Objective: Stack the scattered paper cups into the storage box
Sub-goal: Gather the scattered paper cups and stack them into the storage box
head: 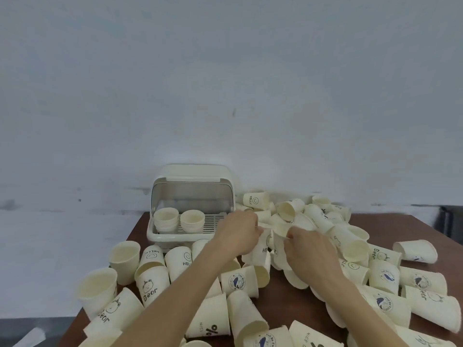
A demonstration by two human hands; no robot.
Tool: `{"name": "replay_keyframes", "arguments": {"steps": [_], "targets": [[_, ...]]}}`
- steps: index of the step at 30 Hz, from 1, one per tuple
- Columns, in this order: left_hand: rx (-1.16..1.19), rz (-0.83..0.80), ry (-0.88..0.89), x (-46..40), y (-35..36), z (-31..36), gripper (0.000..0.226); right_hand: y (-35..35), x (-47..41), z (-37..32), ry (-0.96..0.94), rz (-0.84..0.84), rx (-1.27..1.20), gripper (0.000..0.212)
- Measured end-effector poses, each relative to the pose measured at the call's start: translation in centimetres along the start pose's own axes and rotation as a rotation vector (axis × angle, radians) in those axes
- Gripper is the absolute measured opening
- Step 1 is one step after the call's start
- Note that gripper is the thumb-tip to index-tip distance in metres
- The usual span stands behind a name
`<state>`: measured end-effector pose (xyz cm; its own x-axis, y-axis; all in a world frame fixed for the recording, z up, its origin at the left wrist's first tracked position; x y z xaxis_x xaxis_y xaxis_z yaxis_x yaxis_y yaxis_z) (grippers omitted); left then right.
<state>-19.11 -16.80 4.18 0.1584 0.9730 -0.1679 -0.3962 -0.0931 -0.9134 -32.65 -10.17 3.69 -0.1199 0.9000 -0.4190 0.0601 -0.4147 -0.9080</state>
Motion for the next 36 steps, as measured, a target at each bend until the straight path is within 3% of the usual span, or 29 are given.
{"name": "replay_keyframes", "arguments": {"steps": [12, 21, 28, 36], "targets": [[-0.048, 0.182, -0.194, -0.2, -3.8, -11.8, 0.032, 2.4, -3.6, -8.7, -0.147, 0.024, -0.216, 0.021], [-0.039, 0.315, -0.348, -0.9, -5.4, -17.6, 0.034, 4.0, -6.6, -13.6, -0.242, 0.028, -0.215, 0.022], [0.037, 0.538, -0.373, -3.1, -7.1, -20.2, 0.034, 4.9, -7.8, -13.8, -0.256, 0.049, -0.2, 0.024], [-0.068, 0.424, -0.4, -6.1, -3.0, -23.0, 0.032, 6.1, -8.5, -13.9, -0.259, 0.03, -0.196, 0.024]]}}
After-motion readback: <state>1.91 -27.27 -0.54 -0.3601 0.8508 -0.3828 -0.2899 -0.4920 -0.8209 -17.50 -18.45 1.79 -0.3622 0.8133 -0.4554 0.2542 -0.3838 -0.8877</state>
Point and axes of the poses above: each hand's wrist, its own x-axis away from the middle knuckle, its own y-axis out of the palm, z = x × y, the point moved 7 cm from there along -x, towards the middle knuckle, and after that the axes turned 15 degrees about -y, right-handed, at the moved point
